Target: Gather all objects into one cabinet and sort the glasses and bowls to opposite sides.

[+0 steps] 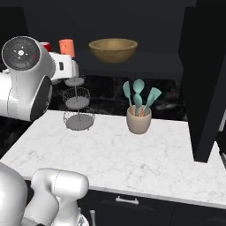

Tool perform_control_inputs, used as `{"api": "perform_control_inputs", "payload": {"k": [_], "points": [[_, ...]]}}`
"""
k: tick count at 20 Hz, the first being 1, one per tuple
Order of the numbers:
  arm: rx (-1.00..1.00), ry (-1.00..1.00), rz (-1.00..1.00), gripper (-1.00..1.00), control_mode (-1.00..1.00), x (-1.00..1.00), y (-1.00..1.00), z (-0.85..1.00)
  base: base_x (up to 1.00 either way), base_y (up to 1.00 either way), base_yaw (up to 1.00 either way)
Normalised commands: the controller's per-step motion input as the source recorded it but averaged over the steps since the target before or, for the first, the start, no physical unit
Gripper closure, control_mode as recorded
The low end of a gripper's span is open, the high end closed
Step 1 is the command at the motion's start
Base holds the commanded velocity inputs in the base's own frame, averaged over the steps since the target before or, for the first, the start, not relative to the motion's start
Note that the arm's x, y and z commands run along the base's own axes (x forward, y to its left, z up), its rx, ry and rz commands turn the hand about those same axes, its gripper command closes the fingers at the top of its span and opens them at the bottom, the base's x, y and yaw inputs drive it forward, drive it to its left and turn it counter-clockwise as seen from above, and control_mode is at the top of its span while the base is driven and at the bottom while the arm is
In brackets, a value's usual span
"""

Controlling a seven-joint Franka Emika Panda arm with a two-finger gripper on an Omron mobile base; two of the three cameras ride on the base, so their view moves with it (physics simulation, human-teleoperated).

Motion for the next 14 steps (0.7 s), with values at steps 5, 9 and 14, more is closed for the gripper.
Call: {"api": "perform_control_inputs", "payload": {"k": [5,9,14], "points": [[0.00,0.00,0.00,1.00,1.00,0.00,0.00,0.00,0.29,0.34,-0.01],[0.00,0.01,0.00,1.00,-1.00,0.27,0.46,0.00,0.00,0.00,0.00],[0.00,0.00,0.01,1.00,-1.00,0.52,0.50,0.00,0.00,0.00,0.00]]}}
